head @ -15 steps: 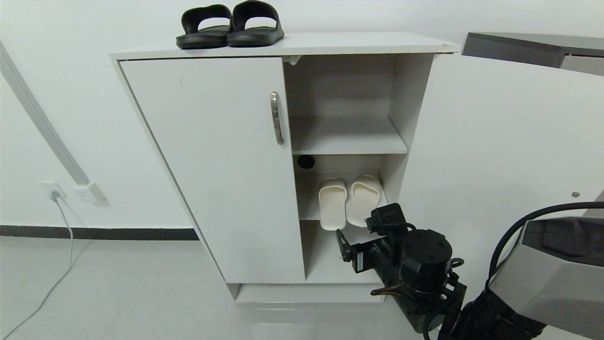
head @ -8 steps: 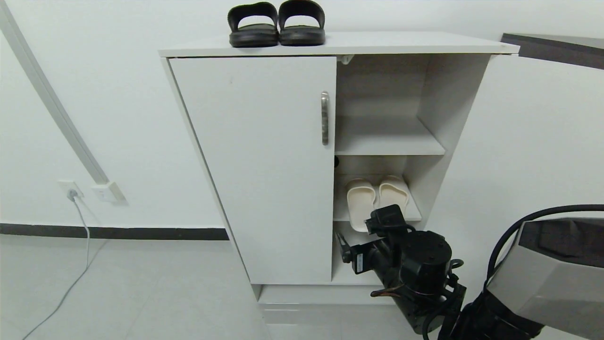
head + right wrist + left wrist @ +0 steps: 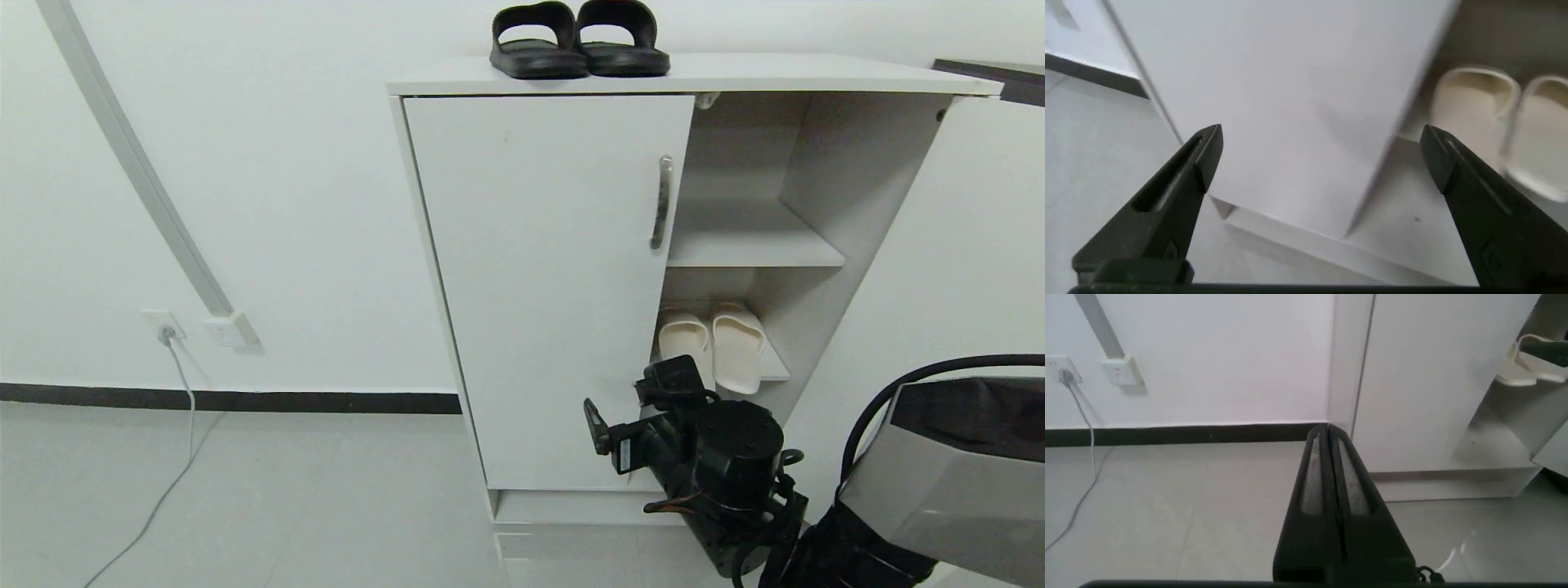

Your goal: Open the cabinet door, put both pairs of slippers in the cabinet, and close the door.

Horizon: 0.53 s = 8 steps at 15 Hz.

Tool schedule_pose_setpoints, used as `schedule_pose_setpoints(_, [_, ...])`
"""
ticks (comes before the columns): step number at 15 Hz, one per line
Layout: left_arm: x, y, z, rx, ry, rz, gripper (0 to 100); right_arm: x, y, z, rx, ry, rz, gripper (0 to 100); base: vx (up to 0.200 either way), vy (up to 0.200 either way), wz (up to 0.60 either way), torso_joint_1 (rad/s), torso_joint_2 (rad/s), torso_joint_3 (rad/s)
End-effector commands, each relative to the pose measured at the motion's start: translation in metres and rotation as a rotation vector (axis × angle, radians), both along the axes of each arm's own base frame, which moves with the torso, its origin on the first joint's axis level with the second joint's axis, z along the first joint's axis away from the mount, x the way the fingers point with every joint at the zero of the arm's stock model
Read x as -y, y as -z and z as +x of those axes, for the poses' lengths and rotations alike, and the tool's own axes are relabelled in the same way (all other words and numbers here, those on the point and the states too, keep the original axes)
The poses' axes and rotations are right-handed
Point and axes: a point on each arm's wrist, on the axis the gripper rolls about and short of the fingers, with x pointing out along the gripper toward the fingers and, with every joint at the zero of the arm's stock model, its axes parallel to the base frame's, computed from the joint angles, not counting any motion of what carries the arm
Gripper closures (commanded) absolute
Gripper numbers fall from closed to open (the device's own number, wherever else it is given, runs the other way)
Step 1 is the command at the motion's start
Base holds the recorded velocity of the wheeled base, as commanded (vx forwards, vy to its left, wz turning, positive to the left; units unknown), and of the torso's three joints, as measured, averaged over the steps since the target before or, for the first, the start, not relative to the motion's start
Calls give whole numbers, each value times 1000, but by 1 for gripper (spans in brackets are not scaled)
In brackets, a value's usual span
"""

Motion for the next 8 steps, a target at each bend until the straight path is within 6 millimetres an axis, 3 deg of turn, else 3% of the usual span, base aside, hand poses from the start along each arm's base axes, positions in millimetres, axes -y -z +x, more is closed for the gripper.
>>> schedule_pose_setpoints(1, [0,0,0,-2,-1,0,100,1,1,2,-2,4,-4,0,0,0,0,0,0,0])
schedule_pose_setpoints(8, [0,0,0,-2,-7,-3,100,3,3,1,-6,-30,-32,0,0,0,0,0,0,0])
